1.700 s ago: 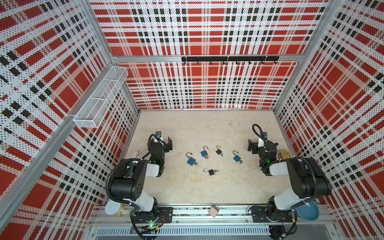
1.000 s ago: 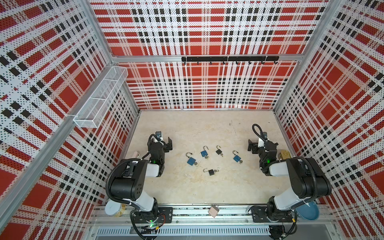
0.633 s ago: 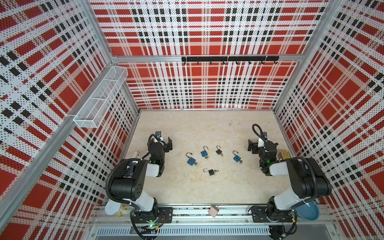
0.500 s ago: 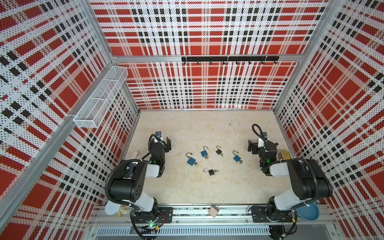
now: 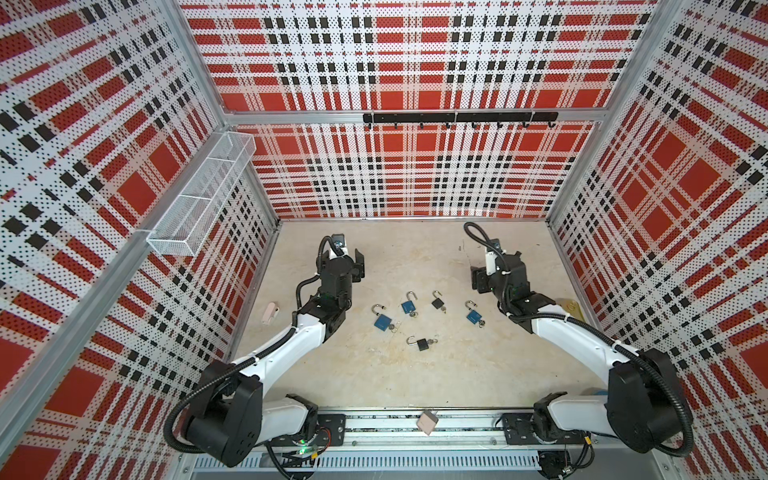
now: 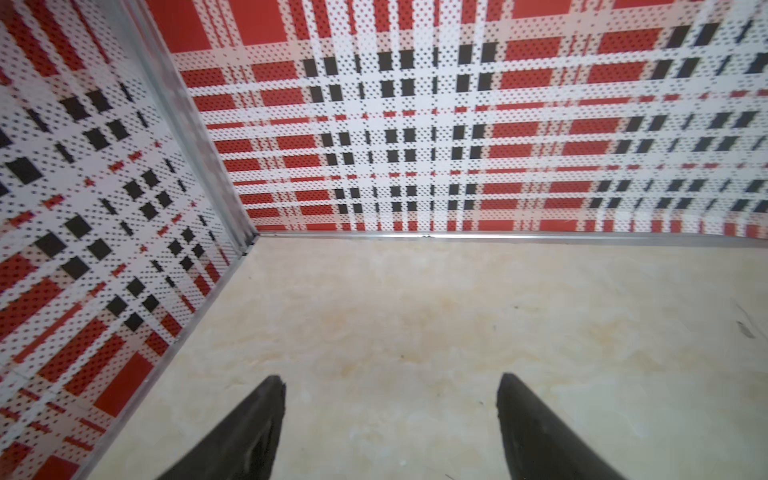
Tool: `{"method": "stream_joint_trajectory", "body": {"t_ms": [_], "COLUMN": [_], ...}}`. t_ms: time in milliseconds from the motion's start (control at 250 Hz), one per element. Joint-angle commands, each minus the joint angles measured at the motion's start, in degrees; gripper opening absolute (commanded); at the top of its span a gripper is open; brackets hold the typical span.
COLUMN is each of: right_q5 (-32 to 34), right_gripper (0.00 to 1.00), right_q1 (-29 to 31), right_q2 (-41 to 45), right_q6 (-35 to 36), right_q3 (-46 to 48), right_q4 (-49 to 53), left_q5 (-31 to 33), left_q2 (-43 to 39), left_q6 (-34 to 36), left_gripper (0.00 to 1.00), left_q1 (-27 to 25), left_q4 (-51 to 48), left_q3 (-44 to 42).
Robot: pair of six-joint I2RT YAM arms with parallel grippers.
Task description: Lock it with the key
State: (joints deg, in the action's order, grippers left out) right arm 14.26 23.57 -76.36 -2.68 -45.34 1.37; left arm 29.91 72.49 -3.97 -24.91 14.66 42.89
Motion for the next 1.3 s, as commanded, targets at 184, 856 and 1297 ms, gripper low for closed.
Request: {"method": "stream_joint_trajectory", "body": {"t_ms": [184, 856, 1297], "right_q5": [-4.6, -11.6, -10.9], "right_gripper": [0.73, 0.75, 0.61], "right_q1": [1.8, 1.8, 4.9], "right_q2": [-1.6, -9.6, -12.2], "right_q6": [-7.9, -11.5, -11.0], "right_q3": [2.3, 4.7, 4.2], "right_q4": [11.6, 10.7, 11.5], "left_q5": [-6.4, -6.0, -6.0], "left_q2": [-3.7, -3.6, -2.7], "left_q6": [-7.2, -9.2, -9.3], "left_gripper": [0.82, 0.82, 0.82], "left_q1": [-1.4, -1.5, -1.9], "left_q4": [-11.6, -11.9, -12.0], "left_q3": [1.9, 0.5, 0.7]}}
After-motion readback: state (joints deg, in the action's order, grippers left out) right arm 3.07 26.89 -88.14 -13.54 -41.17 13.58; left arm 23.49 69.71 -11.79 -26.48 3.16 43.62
